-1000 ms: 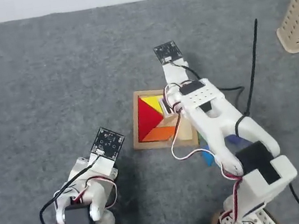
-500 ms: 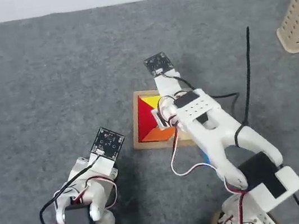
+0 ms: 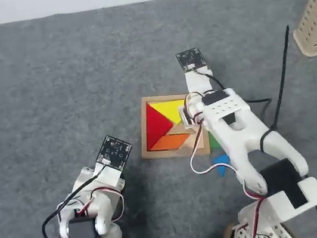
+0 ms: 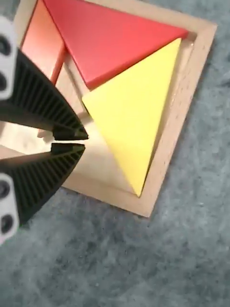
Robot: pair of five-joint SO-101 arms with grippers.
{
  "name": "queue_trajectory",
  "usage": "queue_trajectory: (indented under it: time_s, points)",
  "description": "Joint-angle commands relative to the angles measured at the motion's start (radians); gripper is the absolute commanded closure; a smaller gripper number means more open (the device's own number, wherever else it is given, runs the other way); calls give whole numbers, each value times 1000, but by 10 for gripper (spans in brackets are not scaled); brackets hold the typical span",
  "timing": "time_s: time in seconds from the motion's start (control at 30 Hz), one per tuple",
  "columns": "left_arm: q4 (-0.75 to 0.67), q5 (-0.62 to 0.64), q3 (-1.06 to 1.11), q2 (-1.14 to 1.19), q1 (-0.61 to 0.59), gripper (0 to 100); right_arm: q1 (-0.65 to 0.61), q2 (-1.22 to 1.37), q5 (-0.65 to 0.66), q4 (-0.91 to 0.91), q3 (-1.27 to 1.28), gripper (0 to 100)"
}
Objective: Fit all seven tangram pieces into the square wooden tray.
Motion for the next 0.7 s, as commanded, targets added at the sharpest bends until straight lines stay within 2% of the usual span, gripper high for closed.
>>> queue_trajectory:
  time_s: [0.0,0.27,0.67]
  points:
    - [0,8,-13,-21,-5,878,-42,-5,18,12,-12,991]
    - [0,8,-13,-21,-5,878,-193,45,18,13,-12,991]
    - [0,8,-13,-21,-5,878,-200,-51,18,13,-23,991]
